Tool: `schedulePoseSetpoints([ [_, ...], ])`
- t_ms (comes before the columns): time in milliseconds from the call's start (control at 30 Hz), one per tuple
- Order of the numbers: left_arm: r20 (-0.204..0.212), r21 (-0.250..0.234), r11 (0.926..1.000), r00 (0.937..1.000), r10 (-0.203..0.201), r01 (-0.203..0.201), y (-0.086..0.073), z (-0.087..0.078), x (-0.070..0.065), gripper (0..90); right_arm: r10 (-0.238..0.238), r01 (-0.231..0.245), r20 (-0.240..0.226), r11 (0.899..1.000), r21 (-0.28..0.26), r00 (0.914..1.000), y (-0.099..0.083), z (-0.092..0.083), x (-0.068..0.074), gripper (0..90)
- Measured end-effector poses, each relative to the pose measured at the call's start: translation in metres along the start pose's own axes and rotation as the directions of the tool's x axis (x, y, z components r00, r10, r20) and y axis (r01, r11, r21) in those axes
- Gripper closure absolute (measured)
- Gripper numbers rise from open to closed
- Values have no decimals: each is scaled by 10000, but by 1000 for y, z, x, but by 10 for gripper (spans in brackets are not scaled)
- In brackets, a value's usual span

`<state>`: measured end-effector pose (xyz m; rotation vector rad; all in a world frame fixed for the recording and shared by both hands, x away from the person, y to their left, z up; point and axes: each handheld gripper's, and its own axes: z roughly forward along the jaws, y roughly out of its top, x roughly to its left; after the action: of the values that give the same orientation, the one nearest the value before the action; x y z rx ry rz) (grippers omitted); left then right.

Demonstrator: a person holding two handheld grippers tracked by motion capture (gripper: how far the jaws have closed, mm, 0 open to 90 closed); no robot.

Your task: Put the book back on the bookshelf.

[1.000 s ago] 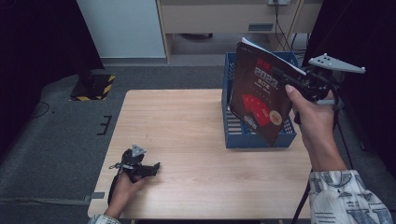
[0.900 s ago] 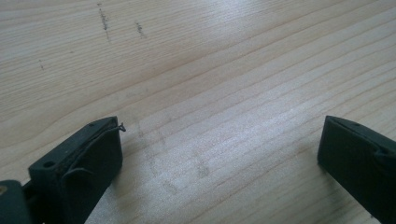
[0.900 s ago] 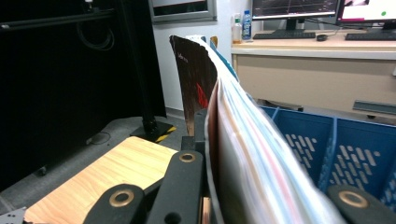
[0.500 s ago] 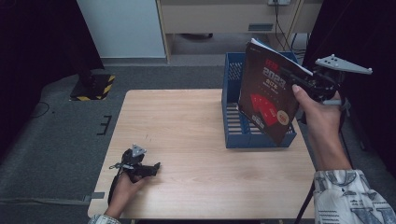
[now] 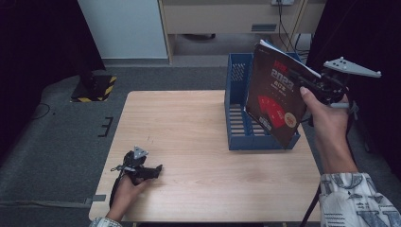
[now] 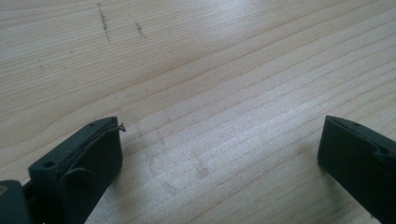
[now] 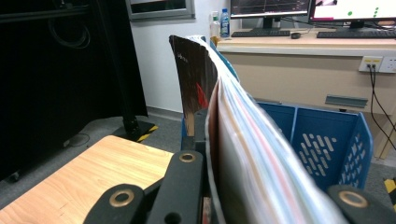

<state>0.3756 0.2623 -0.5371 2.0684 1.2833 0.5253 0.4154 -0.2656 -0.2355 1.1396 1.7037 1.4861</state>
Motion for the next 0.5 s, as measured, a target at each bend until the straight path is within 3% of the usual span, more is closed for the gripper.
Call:
schedulePoseSetpoints([
  [500, -1, 1, 10000, 10000, -30, 30, 0, 0, 0, 0, 77, -75, 381, 9999, -67, 9992, 0, -7, -9, 871],
])
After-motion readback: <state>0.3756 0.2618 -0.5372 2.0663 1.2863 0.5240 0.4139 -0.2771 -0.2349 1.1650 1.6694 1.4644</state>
